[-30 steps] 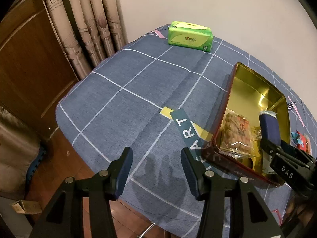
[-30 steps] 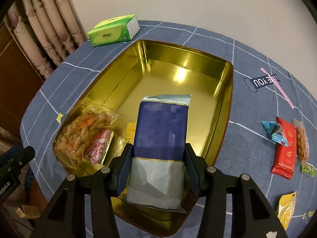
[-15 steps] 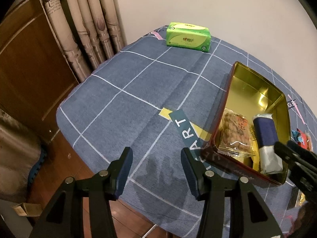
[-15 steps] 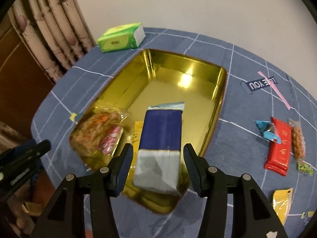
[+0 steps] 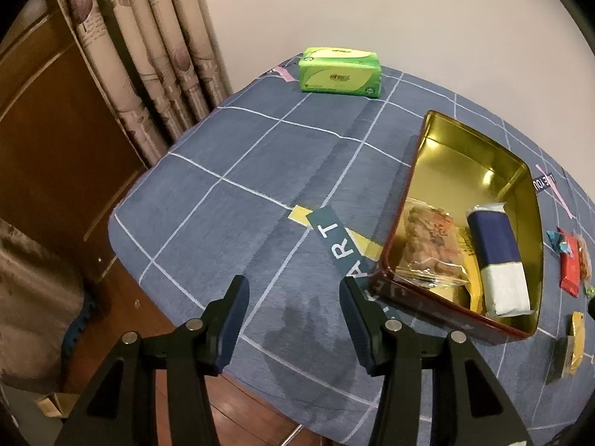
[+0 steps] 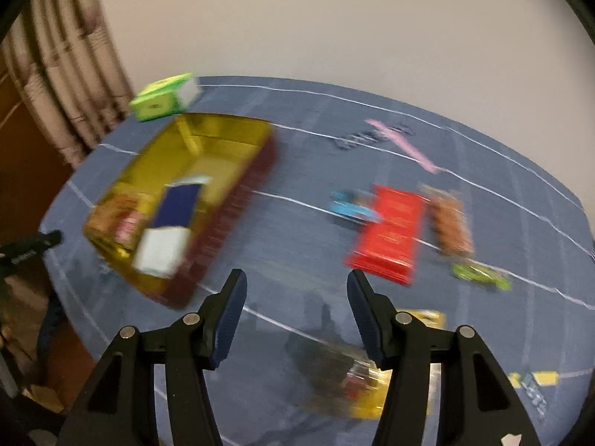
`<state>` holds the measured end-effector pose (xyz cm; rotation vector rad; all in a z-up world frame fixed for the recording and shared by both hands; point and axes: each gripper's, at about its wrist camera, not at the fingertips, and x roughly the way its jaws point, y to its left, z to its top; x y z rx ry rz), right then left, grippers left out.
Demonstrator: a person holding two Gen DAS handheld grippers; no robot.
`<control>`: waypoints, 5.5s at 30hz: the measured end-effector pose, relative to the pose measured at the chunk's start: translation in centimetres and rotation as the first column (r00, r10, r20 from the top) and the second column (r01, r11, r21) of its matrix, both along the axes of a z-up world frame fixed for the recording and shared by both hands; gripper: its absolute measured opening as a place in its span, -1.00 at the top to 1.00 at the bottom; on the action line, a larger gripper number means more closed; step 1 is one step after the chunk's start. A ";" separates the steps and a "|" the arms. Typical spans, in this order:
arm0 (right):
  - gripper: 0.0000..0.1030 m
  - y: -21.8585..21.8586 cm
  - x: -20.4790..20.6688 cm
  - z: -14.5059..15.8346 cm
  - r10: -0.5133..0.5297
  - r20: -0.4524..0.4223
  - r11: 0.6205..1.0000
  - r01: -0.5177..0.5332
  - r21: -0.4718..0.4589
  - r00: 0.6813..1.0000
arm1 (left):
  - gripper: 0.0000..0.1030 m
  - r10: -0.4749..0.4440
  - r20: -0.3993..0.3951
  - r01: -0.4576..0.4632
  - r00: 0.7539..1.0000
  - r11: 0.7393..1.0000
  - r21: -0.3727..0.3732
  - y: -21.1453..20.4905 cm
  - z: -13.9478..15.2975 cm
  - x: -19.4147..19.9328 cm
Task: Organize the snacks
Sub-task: 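Grasp the yellow bag with the right tool while the left tool grasps the seaweed packet, then carry the dark seaweed packet into the tin and open the left tool, then carry the yellow bag into the tin and open the right tool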
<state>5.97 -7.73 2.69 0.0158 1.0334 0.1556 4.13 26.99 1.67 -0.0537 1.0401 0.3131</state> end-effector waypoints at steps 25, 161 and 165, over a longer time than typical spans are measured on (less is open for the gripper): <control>-0.33 -8.2 -3.7 -6.9 -0.081 -0.115 0.996 0.085 0.030 0.990 | -0.02 -0.282 -0.018 0.282 0.959 0.959 -0.002 -13.6 1.3 -1.6; -0.03 -13.7 -5.6 -8.4 -0.229 -0.082 0.972 0.223 -0.067 0.970 | 0.30 -0.352 -0.155 0.359 0.923 0.933 0.018 -13.8 -2.6 6.6; -0.03 -13.7 -5.6 -8.4 -0.230 -0.084 0.972 0.225 -0.068 0.970 | 0.30 -0.349 -0.178 0.357 0.920 0.934 0.012 -13.5 -3.3 6.4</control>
